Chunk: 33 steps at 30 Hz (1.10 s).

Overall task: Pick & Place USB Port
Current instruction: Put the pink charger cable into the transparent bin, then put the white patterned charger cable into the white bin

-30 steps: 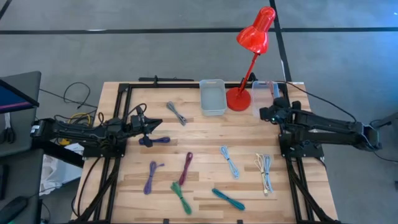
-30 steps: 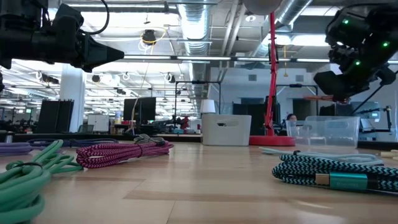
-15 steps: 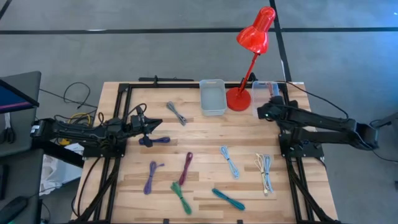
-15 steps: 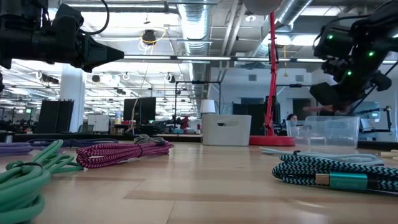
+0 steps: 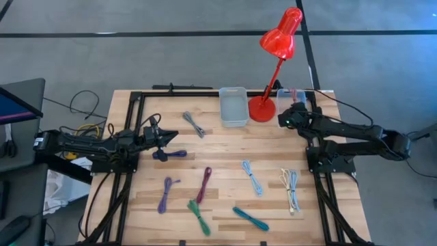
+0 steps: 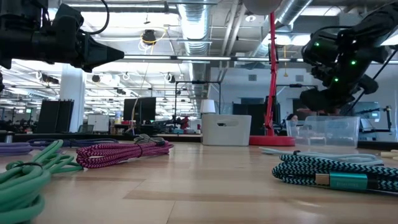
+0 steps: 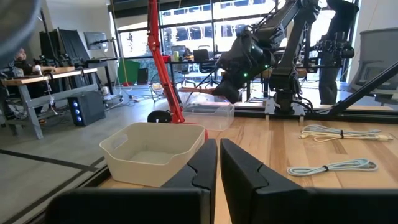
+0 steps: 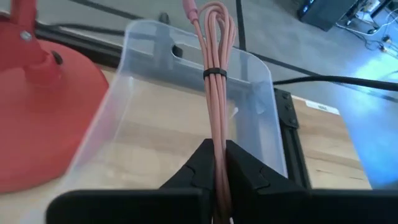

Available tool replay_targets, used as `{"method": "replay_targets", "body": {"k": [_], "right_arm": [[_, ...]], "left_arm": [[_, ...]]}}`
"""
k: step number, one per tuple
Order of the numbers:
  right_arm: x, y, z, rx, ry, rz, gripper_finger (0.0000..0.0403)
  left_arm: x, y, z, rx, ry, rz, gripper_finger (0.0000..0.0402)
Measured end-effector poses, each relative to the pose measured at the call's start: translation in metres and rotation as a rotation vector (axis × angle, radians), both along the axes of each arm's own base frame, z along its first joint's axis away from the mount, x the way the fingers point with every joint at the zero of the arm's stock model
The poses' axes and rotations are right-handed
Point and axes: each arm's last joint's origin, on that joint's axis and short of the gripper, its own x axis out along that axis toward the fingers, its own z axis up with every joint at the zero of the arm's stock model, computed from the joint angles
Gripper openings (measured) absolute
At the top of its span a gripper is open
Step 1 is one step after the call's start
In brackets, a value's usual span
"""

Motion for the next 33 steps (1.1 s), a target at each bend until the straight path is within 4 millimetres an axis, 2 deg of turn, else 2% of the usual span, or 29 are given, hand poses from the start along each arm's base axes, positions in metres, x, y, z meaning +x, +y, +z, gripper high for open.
{"method": "replay_targets", "body": {"k": [6, 18, 33], "right_arm": [[0.003, -0.001, -0.001, -0.003, -0.006, 0.002, 0.0042], [0.004, -0.001, -0.001, 0.010, -0.010, 0.022, 0.0047], [0.027, 0.005, 0.006, 0.076, -0.155, 0.324, 0.0048]], "left_arm": [[0.000, 0.000, 0.000, 0.000, 0.000, 0.000, 0.0021], [0.000, 0.000, 0.000, 0.000, 0.000, 0.000, 0.0021], [0.000, 0.000, 0.000, 0.000, 0.000, 0.000, 0.0021]]}}
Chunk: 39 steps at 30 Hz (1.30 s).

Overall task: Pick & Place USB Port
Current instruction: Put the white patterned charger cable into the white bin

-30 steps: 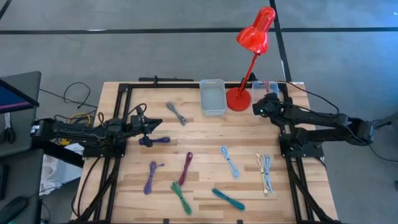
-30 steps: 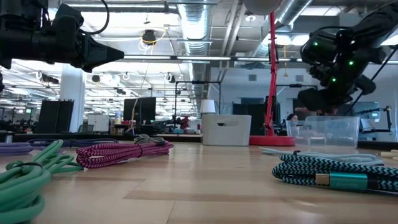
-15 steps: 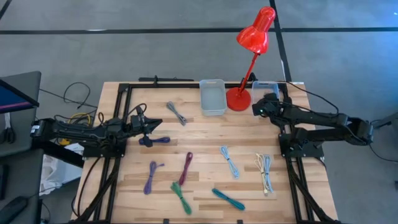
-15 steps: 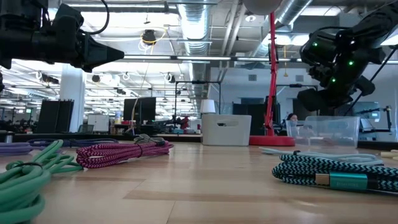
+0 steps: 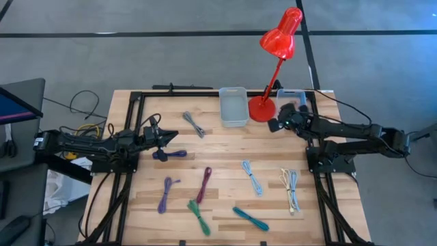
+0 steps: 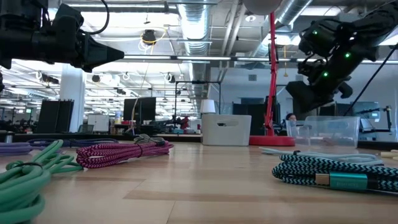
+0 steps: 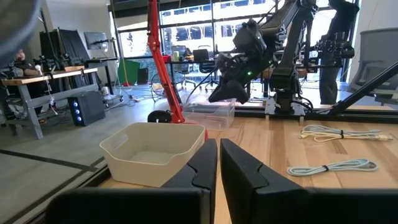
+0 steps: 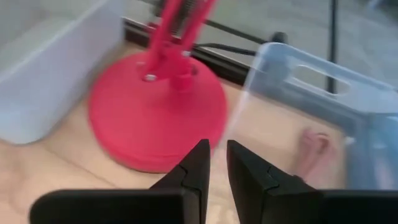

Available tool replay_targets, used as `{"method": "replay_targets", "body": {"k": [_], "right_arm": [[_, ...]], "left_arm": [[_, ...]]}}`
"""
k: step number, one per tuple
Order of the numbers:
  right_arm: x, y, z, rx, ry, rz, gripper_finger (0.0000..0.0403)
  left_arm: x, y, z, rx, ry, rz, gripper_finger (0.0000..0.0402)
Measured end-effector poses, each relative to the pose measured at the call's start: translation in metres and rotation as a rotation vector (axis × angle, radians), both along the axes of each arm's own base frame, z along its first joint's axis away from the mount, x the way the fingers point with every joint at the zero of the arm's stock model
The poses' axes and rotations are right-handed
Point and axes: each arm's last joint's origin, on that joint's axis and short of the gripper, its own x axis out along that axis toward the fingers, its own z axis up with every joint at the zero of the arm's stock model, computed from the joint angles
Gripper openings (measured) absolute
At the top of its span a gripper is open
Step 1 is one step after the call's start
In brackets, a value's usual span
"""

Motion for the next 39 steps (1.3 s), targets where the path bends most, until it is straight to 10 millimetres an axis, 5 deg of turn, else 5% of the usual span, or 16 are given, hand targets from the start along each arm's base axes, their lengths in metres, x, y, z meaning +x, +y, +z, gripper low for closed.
{"method": "replay_targets", "body": {"k": [8, 12, 26, 39], "right_arm": [[0.008, -0.002, 0.007, -0.043, -0.037, 0.116, 0.0047], [0.018, 0.001, 0.013, -0.037, -0.106, 0.306, 0.0044], [0.049, 0.052, 0.035, -0.152, -0.281, 0.834, 0.0022], [0.045, 0.066, 0.047, -0.189, -0.345, 0.901, 0.0005]], "left_arm": [[0.000, 0.000, 0.001, 0.000, -0.006, 0.000, 0.0021], [0.000, 0.000, 0.001, -0.008, -0.011, -0.001, 0.0021], [0.002, -0.001, -0.001, 0.001, 0.013, -0.029, 0.0021], [0.015, 0.014, 0.004, 0.163, 0.230, 0.093, 0.0048]]}}
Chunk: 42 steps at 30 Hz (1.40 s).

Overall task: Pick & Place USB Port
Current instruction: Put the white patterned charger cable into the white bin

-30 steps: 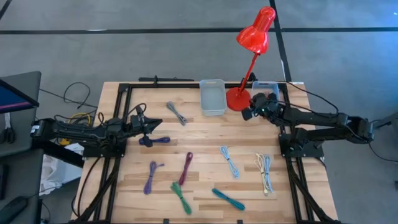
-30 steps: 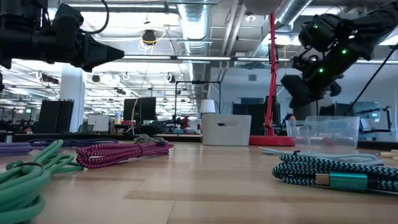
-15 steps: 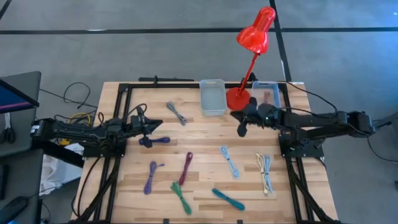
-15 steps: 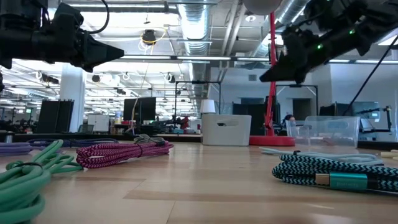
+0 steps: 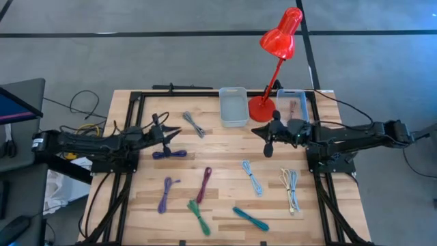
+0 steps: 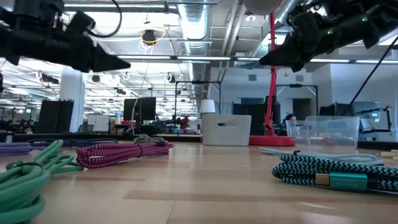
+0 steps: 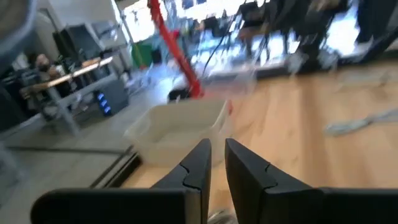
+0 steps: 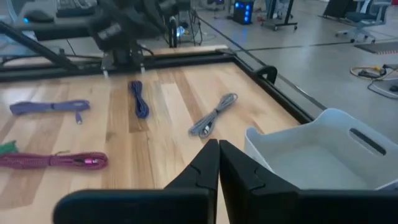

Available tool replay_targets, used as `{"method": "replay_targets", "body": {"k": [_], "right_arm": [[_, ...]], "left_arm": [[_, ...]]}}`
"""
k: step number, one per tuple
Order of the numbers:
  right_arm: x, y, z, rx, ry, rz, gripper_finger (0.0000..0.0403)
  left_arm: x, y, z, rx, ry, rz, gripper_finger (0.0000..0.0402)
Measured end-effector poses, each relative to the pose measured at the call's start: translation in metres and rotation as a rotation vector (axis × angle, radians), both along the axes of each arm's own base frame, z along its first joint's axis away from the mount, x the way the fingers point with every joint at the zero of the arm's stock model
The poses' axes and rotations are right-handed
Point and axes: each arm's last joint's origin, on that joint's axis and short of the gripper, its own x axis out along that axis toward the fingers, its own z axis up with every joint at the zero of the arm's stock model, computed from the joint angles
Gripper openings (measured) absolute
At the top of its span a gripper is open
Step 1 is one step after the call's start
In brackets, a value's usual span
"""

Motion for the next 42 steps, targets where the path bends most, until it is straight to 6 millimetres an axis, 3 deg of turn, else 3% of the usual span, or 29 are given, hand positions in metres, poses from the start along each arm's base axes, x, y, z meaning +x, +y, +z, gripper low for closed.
{"method": "replay_targets", "body": {"k": [8, 16, 27, 32, 42], "right_arm": [[-0.008, 0.001, 0.006, -0.001, -0.011, 0.000, 0.0002], [-0.012, 0.001, 0.005, 0.004, 0.017, -0.001, 0.0002], [-0.011, 0.001, 0.008, -0.015, -0.010, 0.000, 0.0002], [-0.011, 0.001, 0.008, -0.025, -0.011, 0.002, 0.0002], [-0.010, 0.009, 0.008, -0.051, -0.006, 0.054, 0.0002]], "left_arm": [[0.003, 0.030, -0.006, -0.098, 0.177, 0.020, 0.0045], [-0.004, 0.055, -0.014, -0.138, 0.222, 0.115, 0.0083], [0.002, 0.062, -0.028, -0.312, 0.225, 0.145, 0.0157], [0.009, 0.069, -0.030, -0.286, 0.183, 0.210, 0.0182], [0.019, 0.085, -0.050, -0.362, 0.225, 0.290, 0.0166]]}}
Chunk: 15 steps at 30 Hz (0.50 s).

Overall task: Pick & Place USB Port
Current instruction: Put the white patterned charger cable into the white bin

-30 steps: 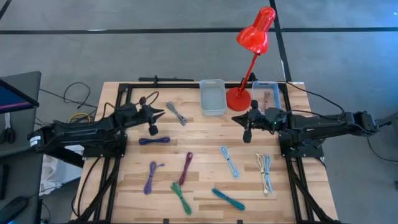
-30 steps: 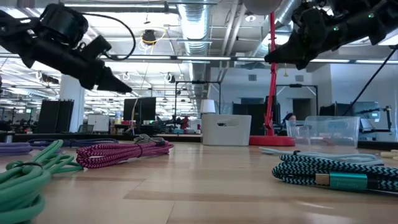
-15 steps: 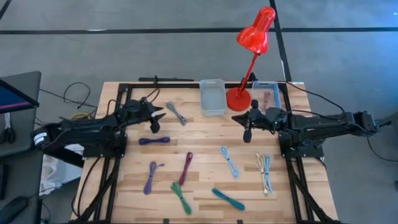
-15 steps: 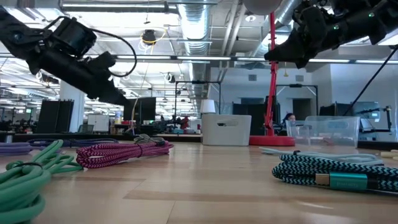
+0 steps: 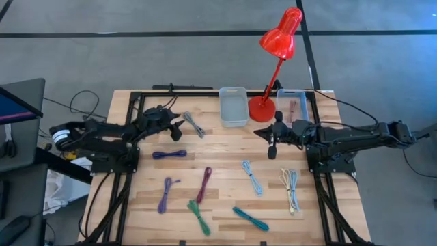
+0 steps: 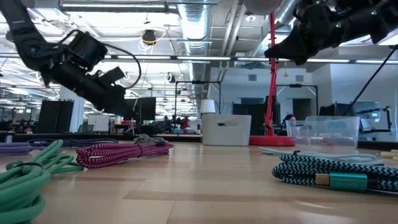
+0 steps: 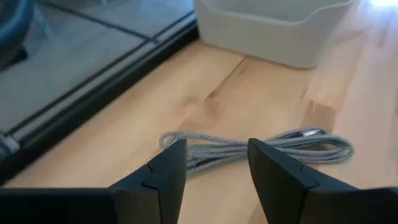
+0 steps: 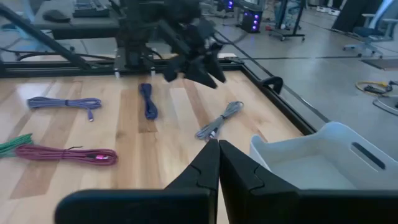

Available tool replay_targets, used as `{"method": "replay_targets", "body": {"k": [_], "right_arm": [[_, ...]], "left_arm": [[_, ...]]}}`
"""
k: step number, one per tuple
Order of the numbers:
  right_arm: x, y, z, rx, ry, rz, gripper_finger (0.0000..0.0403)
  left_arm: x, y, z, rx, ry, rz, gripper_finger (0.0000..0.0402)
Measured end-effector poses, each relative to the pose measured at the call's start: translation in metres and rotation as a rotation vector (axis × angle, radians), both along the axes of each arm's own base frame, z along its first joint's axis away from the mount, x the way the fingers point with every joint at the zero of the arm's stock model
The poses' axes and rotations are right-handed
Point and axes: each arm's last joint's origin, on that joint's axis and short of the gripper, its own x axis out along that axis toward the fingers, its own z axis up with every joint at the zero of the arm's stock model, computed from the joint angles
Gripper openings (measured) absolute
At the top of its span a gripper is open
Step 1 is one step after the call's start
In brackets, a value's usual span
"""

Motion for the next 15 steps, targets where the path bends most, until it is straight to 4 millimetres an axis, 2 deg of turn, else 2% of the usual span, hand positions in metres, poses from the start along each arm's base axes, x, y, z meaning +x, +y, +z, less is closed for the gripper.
{"method": "replay_targets", "body": {"k": [9, 15], "right_arm": [[0.002, 0.011, 0.005, -0.027, -0.042, 0.064, 0.0002], [0.002, 0.015, 0.004, -0.026, -0.041, 0.088, 0.0002]], "left_arm": [[0.020, 0.034, 0.005, -0.082, -0.024, -0.042, 0.0152], [0.014, 0.048, -0.003, -0.170, 0.094, -0.022, 0.0152]]}}
